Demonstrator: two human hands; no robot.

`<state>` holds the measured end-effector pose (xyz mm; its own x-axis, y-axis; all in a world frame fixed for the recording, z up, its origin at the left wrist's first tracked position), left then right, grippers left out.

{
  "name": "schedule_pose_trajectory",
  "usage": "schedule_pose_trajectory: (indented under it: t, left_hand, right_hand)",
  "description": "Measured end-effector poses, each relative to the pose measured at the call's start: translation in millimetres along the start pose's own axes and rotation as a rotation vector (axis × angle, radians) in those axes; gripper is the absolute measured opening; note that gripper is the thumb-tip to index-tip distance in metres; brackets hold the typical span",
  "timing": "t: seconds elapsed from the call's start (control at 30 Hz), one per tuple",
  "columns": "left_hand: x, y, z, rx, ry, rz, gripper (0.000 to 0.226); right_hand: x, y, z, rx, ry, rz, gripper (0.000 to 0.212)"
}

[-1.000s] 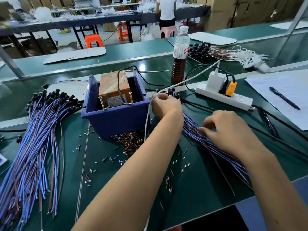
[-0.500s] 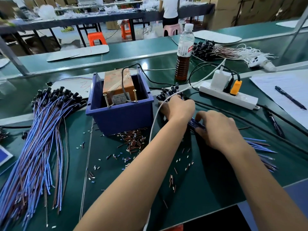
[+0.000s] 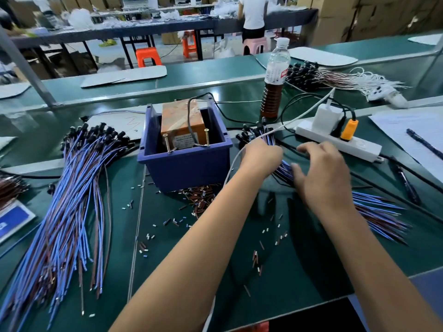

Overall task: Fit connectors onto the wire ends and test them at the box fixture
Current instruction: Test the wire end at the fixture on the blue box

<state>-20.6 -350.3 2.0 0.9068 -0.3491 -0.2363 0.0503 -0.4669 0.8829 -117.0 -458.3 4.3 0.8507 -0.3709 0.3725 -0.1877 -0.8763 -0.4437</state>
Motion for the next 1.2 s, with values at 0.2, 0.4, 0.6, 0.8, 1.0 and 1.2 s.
schedule_pose_trajectory:
  t: [0.2, 0.4, 0.6, 0.8, 1.0, 1.2]
  left_hand:
    - [-52, -20, -44, -0.162, -0.327, 0.021, 0.029]
    - [-126, -73, -147, 0.016, -0.261, 0.031, 0.019]
    - [-142, -139, -268, 0.373, 0.669, -0.24, 0.018]
    - [-101, -158, -293, 0.938, 0.809, -0.408, 0.044]
    - [-79, -166, -292, 0.865, 0.834, -0.322, 0.02]
    - [-86, -155, -295, 0.629, 0.961, -0.167, 0.018]
  right_hand:
    - [-9, -70, -13, 0.273, 0.282, -0.322, 0.017]
    - [-30, -147, 15, 0.423, 0.033, -0.651, 0.011]
    - [-47, -210, 71, 0.353, -0.524, -0.813, 0.011]
    - [-57, -265, 139, -0.038, -0.876, -0.795, 0.022]
    - [-47, -281, 160, -0.115, -0.874, -0.689, 0.02]
    - [-55, -277, 157, -0.07, -0.827, -0.729, 0.027]
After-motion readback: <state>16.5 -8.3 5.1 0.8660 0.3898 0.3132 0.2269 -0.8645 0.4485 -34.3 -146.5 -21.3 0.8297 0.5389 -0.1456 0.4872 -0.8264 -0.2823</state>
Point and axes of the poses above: each hand's wrist, its own x-axis towards the middle knuckle, its own z-axis out of the palm, y = z × x, the point moved 4 cm from there along x, towards the middle knuckle, and after that the axes turned 6 degrees about -y, right-handed, at the moved point
